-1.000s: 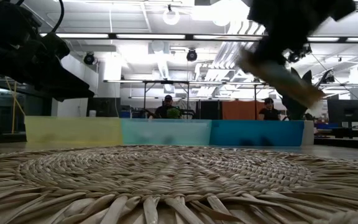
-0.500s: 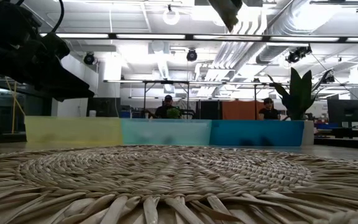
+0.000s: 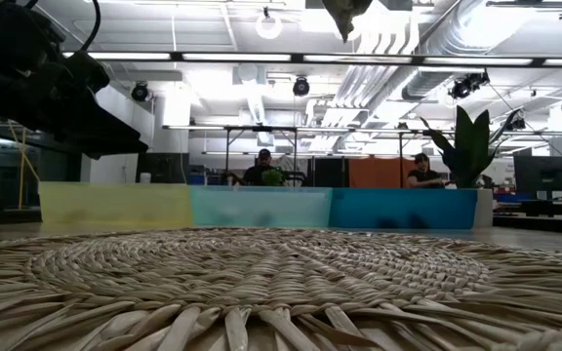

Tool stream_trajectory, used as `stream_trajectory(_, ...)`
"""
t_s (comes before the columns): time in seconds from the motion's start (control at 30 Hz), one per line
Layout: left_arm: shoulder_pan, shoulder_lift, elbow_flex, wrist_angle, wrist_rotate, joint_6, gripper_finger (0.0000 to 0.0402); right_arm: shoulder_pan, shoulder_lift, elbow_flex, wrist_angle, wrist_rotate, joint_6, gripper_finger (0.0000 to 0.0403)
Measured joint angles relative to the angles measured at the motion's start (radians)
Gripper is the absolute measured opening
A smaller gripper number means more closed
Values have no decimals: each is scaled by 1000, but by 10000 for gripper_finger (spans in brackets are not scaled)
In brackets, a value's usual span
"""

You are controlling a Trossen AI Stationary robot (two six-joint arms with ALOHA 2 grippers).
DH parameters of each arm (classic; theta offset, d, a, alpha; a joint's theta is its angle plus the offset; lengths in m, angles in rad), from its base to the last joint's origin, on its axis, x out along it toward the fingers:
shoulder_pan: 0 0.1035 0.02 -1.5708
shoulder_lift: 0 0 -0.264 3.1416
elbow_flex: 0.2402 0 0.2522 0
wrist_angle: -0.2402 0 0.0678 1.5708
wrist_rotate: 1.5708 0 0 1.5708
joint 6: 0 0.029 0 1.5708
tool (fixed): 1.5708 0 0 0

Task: Pick and place Granola Bars by type
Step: Put the yellow granola bar into the yellow bin

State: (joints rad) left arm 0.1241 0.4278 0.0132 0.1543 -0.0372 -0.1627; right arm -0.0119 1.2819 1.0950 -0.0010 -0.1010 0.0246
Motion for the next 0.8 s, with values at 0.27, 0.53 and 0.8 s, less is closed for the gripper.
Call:
stream_trajectory(0.27,0,0,0,0,0,0,224,-60,16,0,161,-3,-21,87)
stream_trajectory(0.53,0,0,0,0,0,0,224,-124,207,155,262,-79,-54,87)
stream_trajectory(0.8,0,0,0,0,0,0,224,-186,492,480,178,-225,-63,87)
